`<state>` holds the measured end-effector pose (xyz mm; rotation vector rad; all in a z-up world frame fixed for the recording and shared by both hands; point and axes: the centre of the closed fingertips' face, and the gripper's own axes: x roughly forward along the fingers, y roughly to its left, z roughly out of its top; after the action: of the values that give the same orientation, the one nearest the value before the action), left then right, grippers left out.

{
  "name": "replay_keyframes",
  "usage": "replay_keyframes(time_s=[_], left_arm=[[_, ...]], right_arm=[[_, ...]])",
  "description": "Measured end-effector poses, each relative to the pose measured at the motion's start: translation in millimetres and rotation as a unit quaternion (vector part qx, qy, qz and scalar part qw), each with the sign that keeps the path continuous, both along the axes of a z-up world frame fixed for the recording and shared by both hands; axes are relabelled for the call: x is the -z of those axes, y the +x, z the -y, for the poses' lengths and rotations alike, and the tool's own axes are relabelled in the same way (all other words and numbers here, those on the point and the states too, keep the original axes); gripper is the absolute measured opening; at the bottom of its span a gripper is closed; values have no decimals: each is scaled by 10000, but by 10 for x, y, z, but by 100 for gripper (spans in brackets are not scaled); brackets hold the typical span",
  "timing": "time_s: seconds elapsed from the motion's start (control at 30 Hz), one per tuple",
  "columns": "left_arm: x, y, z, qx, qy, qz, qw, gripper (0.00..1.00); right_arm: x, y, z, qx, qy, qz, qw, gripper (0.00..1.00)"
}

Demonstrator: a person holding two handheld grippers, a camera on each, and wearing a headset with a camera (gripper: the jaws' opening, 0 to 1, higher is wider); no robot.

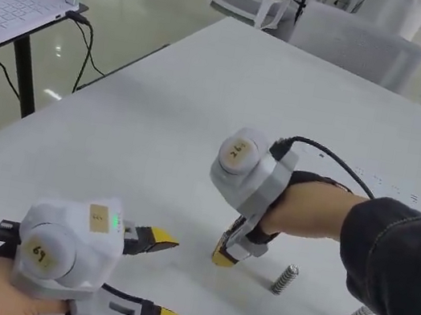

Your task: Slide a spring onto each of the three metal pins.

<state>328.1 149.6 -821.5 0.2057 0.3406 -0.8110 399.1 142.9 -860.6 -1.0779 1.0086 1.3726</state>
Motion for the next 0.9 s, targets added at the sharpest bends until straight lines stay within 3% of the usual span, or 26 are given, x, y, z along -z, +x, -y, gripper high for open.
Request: replay_keyframes(time_s=[0.9], left_arm=[[-11,7,30,8,46,-32,10000,57]], right_arm=[[-41,56,209,213,289,93,9993,39]])
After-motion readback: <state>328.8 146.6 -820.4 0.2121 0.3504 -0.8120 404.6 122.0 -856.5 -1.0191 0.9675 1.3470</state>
